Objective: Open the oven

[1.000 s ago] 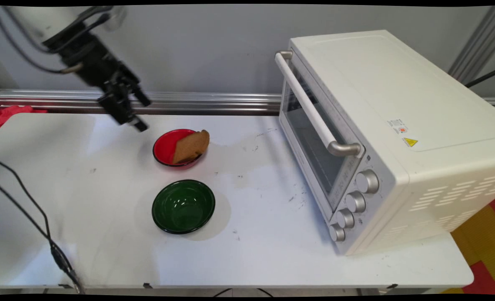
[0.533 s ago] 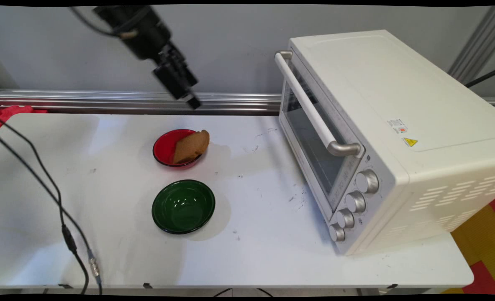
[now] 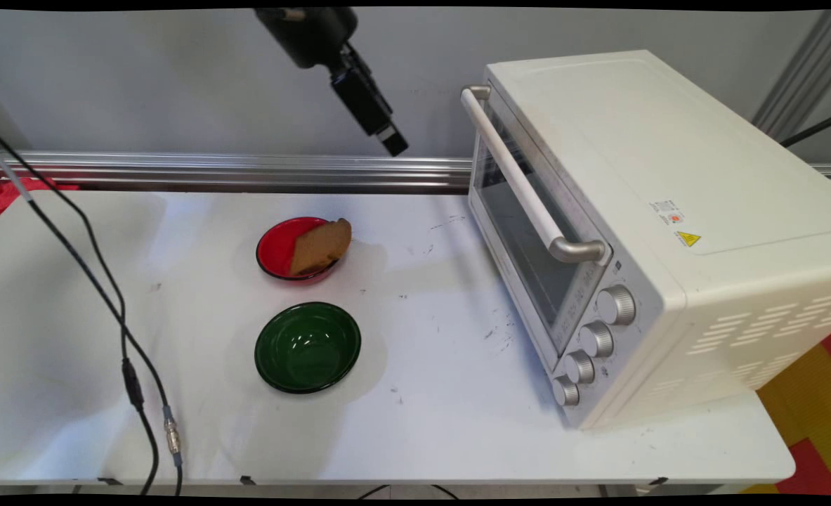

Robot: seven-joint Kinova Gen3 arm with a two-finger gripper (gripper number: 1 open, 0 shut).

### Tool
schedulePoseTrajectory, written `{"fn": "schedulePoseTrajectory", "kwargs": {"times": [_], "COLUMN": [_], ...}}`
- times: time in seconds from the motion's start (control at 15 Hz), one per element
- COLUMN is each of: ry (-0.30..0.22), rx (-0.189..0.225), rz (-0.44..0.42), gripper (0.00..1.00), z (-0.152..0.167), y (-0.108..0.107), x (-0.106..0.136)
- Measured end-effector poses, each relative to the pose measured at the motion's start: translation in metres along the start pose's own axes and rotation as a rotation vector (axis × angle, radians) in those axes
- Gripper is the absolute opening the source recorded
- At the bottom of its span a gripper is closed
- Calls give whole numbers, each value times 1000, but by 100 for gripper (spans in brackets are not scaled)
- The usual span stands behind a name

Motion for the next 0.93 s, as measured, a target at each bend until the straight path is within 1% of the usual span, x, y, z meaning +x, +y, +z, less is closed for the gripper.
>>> {"fn": "schedulePoseTrajectory", "kwargs": {"times": [0.13, 0.53, 0.8, 0.93], "ry": [17, 96, 129, 135], "rx": [-4, -15, -13, -11], "rz": [-10, -43, -51, -49], "gripper": [100, 100, 100, 100], "z": [4, 22, 32, 36], "y": [0, 0, -2, -3], "x": [13, 47, 59, 63]}}
